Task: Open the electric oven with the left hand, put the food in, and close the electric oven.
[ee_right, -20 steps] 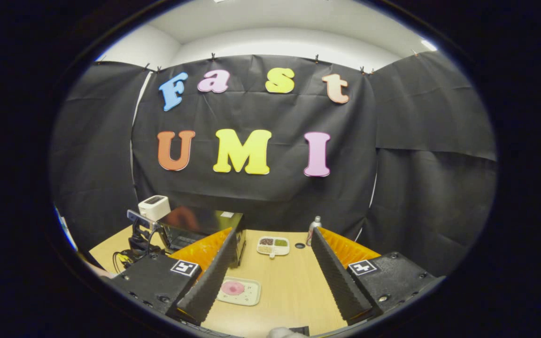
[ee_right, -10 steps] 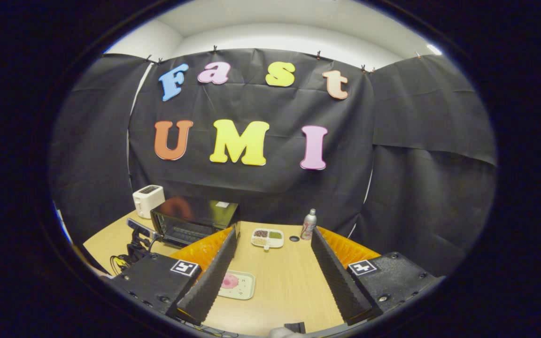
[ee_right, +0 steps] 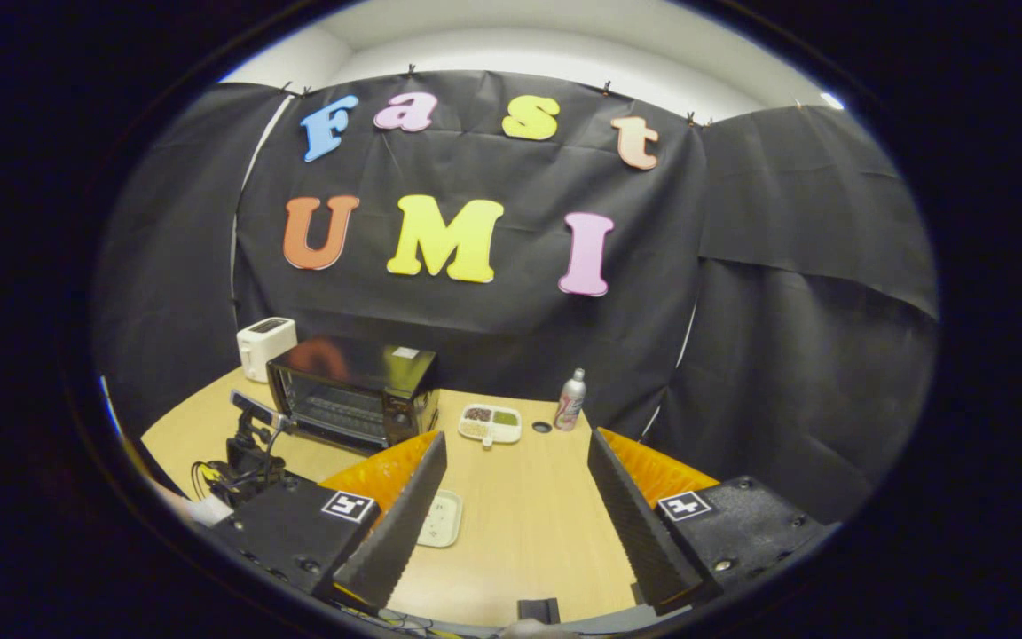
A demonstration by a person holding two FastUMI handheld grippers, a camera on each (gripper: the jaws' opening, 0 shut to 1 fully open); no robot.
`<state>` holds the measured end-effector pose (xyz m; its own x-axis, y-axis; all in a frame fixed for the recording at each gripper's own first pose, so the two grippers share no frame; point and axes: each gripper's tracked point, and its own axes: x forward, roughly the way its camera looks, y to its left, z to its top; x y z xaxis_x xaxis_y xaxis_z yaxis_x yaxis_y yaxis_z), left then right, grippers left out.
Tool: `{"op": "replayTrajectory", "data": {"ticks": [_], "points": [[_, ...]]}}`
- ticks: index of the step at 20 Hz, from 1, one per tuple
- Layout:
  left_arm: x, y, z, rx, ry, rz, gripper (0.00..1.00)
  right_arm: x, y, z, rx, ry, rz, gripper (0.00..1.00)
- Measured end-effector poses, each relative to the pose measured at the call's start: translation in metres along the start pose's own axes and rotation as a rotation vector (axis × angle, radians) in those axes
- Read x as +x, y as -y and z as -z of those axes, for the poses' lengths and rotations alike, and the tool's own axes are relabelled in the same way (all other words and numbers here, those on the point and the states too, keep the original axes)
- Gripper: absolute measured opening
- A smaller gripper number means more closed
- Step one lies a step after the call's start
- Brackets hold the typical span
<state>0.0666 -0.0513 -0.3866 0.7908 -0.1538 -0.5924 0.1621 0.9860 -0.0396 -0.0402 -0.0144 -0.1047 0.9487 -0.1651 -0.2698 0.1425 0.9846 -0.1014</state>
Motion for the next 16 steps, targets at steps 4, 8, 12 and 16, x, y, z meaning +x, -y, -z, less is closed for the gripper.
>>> {"op": "replayTrajectory", "data": {"ticks": [4,8,12,16], "points": [[-0.018,-0.010,-0.009,-0.002,0.035,-0.002,0.98,0.034,-0.009,0.048,0.012,-0.121,-0.048,1.00],[-0.056,-0.025,-0.042,-0.027,0.111,-0.038,0.97,0.085,-0.022,0.114,0.044,-0.275,-0.119,0.87],[-0.101,-0.036,-0.091,-0.033,0.209,-0.106,0.97,0.134,-0.035,0.182,0.061,-0.438,-0.196,0.86],[-0.144,-0.038,-0.137,-0.059,0.285,-0.182,0.97,0.181,-0.055,0.222,0.115,-0.566,-0.267,0.72]]}}
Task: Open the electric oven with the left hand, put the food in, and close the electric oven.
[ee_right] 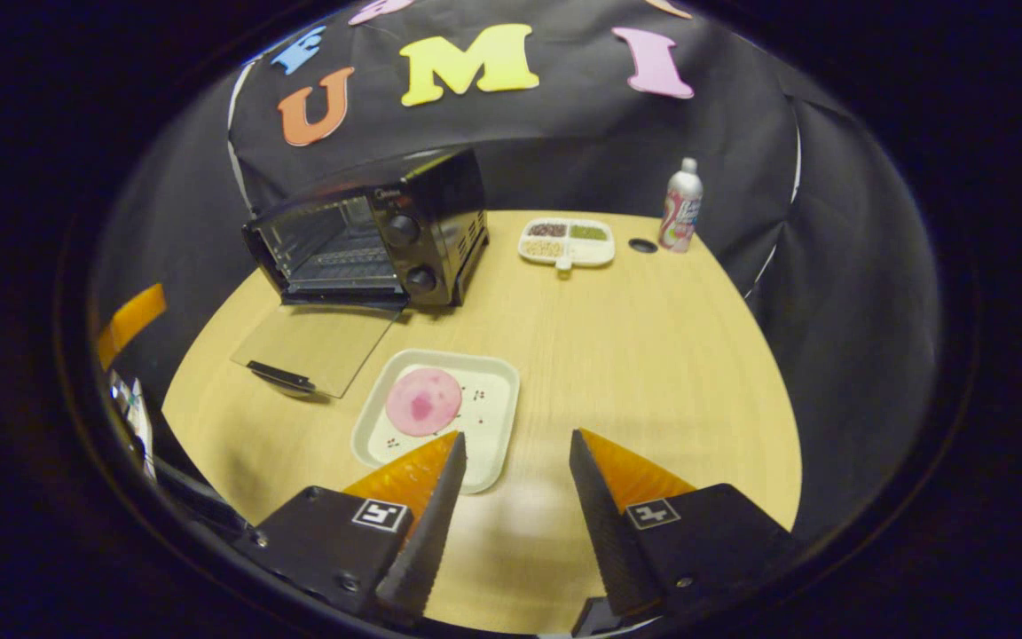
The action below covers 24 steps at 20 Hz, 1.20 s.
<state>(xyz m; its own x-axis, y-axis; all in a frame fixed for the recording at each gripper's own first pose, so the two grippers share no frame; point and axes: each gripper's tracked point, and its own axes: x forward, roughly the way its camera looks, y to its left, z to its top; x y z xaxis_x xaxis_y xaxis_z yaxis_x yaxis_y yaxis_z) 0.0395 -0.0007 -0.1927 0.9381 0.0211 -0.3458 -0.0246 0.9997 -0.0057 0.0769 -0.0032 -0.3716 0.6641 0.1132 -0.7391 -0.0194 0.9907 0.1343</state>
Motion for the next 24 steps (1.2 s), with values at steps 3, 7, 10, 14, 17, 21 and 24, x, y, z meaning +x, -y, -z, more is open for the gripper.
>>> {"op": "replayTrajectory", "data": {"ticks": [3,7,10,14,17,21,24], "points": [[-0.017,-0.004,-0.034,-0.038,0.044,-0.069,0.97,0.040,0.000,-0.003,0.002,-0.076,-0.038,0.55],[-0.033,-0.004,-0.054,-0.068,0.063,-0.108,0.97,0.068,-0.001,0.007,0.009,-0.204,-0.045,0.51],[-0.039,-0.008,-0.060,-0.053,0.082,-0.116,0.97,0.071,0.003,0.020,0.028,-0.304,0.005,0.21],[-0.040,-0.015,-0.064,-0.056,0.100,-0.090,0.97,0.075,0.003,0.021,0.030,-0.424,0.042,0.14],[-0.040,-0.024,-0.062,-0.063,0.104,-0.072,0.97,0.076,0.001,0.019,0.096,-0.515,0.051,0.12],[-0.039,-0.034,-0.059,-0.088,0.108,-0.043,0.97,0.076,0.001,0.017,0.135,-0.574,0.010,0.02],[-0.035,-0.041,-0.058,-0.102,0.113,-0.022,0.97,0.076,0.001,0.017,0.162,-0.593,-0.048,0.01]]}}
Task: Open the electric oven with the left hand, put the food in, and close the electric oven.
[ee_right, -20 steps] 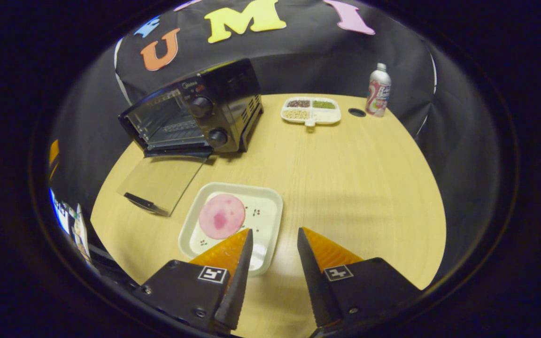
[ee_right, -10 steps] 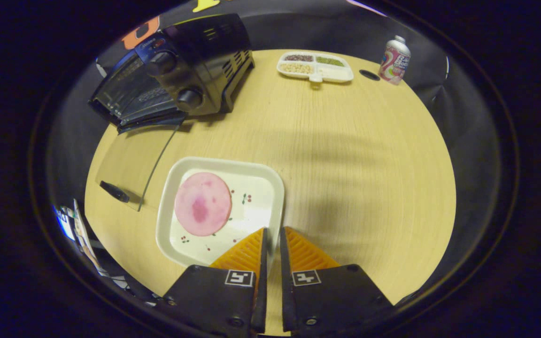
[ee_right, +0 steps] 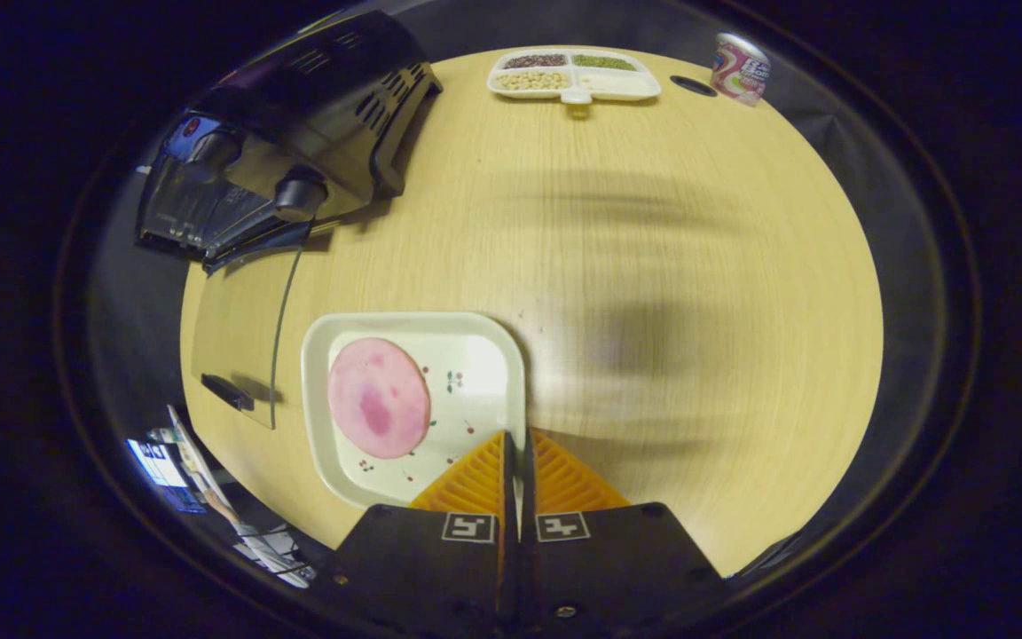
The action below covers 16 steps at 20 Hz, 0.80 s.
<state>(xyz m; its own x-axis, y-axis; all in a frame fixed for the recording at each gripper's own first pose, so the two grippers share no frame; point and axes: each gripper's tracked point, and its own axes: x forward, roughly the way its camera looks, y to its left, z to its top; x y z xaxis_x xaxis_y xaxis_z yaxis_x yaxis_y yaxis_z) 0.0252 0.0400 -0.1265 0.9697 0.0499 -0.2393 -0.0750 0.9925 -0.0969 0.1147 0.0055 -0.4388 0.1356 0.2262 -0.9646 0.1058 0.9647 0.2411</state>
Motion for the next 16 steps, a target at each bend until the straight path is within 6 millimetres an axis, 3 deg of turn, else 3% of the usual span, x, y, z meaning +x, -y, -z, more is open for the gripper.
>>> {"op": "replayTrajectory", "data": {"ticks": [8,10,12,16], "points": [[0.003,-0.006,-0.008,0.025,-0.005,0.055,0.96,-0.004,-0.010,0.006,0.233,0.083,-0.364,0.04],[0.005,-0.004,-0.008,0.023,-0.012,0.073,0.96,-0.011,-0.009,0.007,0.267,0.134,-0.397,0.00],[0.006,0.001,-0.009,0.022,-0.015,0.090,0.96,-0.017,-0.005,0.006,0.298,0.182,-0.406,0.04],[0.006,0.006,-0.011,0.024,-0.018,0.124,0.96,-0.040,-0.014,0.010,0.391,0.266,-0.454,0.04]]}}
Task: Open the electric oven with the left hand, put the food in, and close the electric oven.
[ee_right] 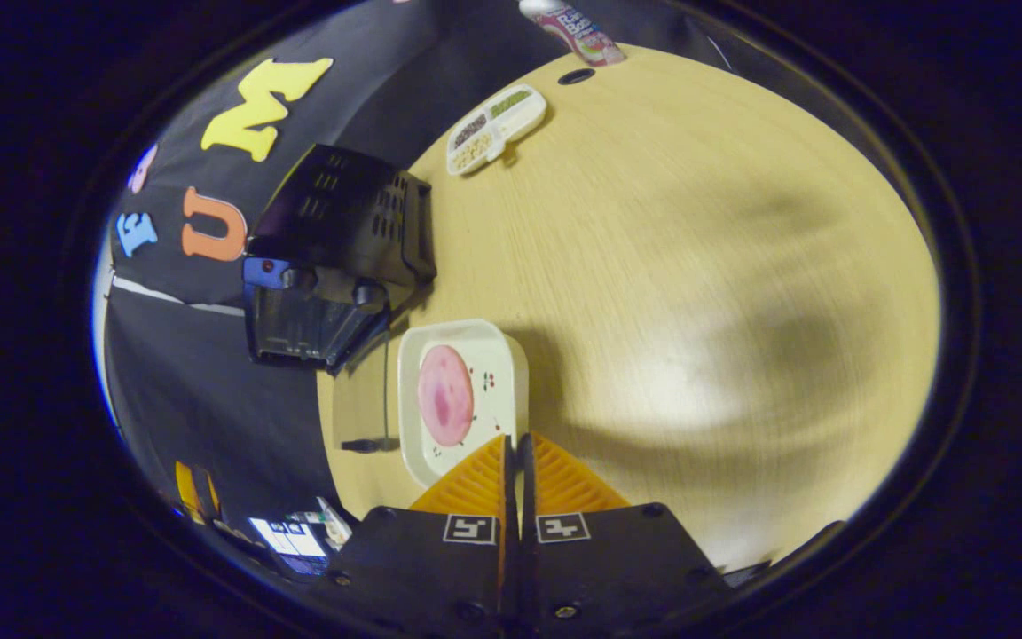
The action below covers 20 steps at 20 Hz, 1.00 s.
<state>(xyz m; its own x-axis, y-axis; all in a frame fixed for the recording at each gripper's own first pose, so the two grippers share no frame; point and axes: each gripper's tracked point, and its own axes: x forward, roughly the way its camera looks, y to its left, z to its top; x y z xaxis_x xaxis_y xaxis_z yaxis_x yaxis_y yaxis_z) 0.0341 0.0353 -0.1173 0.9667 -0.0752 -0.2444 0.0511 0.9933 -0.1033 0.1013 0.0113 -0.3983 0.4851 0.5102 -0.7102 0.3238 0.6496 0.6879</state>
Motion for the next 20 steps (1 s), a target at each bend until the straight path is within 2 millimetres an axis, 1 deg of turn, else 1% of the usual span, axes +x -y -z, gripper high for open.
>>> {"op": "replayTrajectory", "data": {"ticks": [1,2,3,4,5,6,7,8,9,10,11,13,14,15,16,19,20], "points": [[0.002,0.000,-0.002,0.002,0.002,0.005,0.96,-0.007,-0.007,0.007,0.017,0.025,-0.005,0.04],[0.002,-0.001,-0.004,0.007,0.008,0.005,0.96,-0.010,-0.015,0.013,0.025,0.047,-0.017,0.04],[0.004,-0.002,-0.006,0.013,0.009,0.010,0.97,-0.012,-0.026,0.016,0.043,0.079,-0.039,0.01],[0.004,-0.001,-0.008,0.021,0.012,0.015,0.96,-0.012,-0.038,0.018,0.060,0.108,-0.060,0.04],[0.004,-0.003,-0.010,0.028,0.015,0.018,0.96,-0.012,-0.048,0.025,0.073,0.130,-0.075,0.03],[0.004,-0.005,-0.013,0.031,0.018,0.026,0.96,-0.008,-0.058,0.030,0.088,0.146,-0.086,0.04],[0.003,-0.006,-0.017,0.035,0.020,0.032,0.96,-0.001,-0.068,0.037,0.097,0.158,-0.088,0.04],[0.003,-0.007,-0.018,0.041,0.020,0.039,0.96,0.006,-0.076,0.042,0.115,0.177,-0.090,0.00],[0.002,-0.010,-0.021,0.045,0.017,0.044,0.96,0.013,-0.088,0.047,0.136,0.192,-0.094,0.04],[0.001,-0.012,-0.024,0.045,0.015,0.048,0.96,0.020,-0.100,0.053,0.156,0.202,-0.105,0.00],[0.000,-0.016,-0.027,0.045,0.015,0.051,0.96,0.028,-0.111,0.060,0.177,0.214,-0.116,0.04],[-0.004,-0.023,-0.031,0.050,0.011,0.048,0.96,0.045,-0.134,0.068,0.212,0.243,-0.127,0.04],[-0.004,-0.028,-0.034,0.054,0.015,0.047,0.96,0.055,-0.144,0.069,0.230,0.256,-0.130,0.00],[-0.004,-0.033,-0.037,0.061,0.015,0.039,0.96,0.063,-0.154,0.069,0.252,0.278,-0.128,0.00],[-0.007,-0.038,-0.039,0.064,0.022,0.033,0.96,0.071,-0.163,0.066,0.275,0.303,-0.131,0.04],[-0.012,-0.053,-0.046,0.072,0.026,0.007,0.96,0.097,-0.192,0.055,0.331,0.354,-0.149,0.04],[-0.014,-0.059,-0.047,0.071,0.026,-0.001,0.96,0.106,-0.199,0.053,0.345,0.357,-0.145,0.00]]}}
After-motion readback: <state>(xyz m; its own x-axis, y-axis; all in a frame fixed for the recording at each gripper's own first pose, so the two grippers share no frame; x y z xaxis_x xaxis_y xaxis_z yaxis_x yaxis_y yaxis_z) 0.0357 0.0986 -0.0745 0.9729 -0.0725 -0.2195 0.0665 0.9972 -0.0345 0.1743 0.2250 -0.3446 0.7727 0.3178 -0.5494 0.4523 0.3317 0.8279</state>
